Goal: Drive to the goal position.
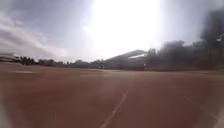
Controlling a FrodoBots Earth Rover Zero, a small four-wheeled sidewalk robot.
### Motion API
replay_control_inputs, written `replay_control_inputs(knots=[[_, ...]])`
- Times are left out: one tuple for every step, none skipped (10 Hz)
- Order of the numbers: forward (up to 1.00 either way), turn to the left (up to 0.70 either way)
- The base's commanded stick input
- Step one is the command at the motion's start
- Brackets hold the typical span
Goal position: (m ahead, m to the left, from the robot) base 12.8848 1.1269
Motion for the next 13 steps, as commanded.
replay_control_inputs(knots=[[0.7,0.0],[0.7,0.0],[0.7,0.0],[0.7,0.0],[0.7,0.0],[0.7,0.0],[0.7,0.0],[0.7,0.0],[0.7,0.0],[0.7,0.0],[0.7,0.0],[0.7,0.0],[0.7,0.0]])
